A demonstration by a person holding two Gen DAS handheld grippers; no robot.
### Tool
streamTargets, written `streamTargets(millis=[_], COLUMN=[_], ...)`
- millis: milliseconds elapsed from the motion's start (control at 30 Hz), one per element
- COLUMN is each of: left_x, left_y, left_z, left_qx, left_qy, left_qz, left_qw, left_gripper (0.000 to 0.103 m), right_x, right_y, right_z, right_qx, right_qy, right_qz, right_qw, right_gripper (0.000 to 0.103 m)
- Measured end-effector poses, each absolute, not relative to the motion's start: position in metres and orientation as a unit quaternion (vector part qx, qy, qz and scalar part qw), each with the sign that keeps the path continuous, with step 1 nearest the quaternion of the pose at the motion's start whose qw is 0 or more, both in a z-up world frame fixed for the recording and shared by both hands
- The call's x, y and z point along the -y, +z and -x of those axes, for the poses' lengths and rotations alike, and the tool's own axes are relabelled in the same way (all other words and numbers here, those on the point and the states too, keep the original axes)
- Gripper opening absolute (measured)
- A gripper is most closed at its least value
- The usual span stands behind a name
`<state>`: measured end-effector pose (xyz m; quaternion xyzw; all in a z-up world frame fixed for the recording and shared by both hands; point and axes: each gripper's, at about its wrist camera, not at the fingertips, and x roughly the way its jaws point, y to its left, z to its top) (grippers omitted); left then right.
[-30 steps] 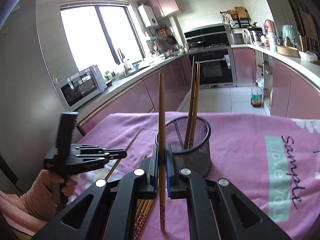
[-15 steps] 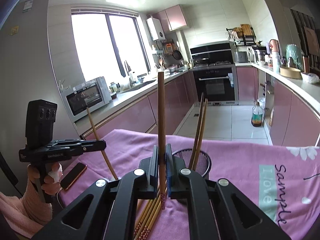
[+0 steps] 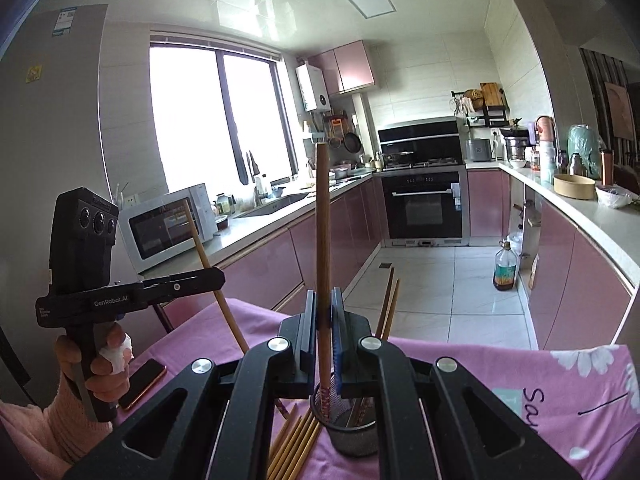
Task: Organize utensils
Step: 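Lift the held chopstick upright with the left gripper while the right gripper carries another toward the cup, then lower both held chopsticks into the mesh cup and open both grippers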
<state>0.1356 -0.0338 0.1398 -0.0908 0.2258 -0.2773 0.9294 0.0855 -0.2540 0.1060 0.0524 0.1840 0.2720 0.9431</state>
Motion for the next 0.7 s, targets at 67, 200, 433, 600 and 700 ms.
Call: streamTargets(millis=[67,200,433,600,700], left_x=[0.04,0.053,0.079,0.089,0.092], left_y=[0.14,0.132,0.093,0.065,0.058], left_z=[-0.142,-0.158,-0.182,-0.202,-0.208], left_qx=[-0.226,-0.241,-0.317,-0.359,-0.36], left_qy=[-0.279,-0.279,-0.27,-0.267,-0.268], left_qz=[0.093,0.085,0.034,0.013,0.008], left_qw=[0.929,0.925,0.909,0.894,0.894], left_gripper=[0.007,0.007,0.007,0.007,0.007], right_x=[0.255,0.255,0.249,0.242,0.239], right_y=[0.109,0.105,0.073,0.048,0.036], right_z=[-0.09,-0.103,-0.131,-0.147,-0.156], right_qx=[-0.182,-0.191,-0.248,-0.305,-0.332], right_qy=[0.268,0.256,0.247,0.253,0.247], right_qz=[-0.051,-0.043,-0.038,-0.037,-0.034], right_qw=[0.945,0.947,0.936,0.917,0.91], right_gripper=[0.005,0.005,0.005,0.005,0.005])
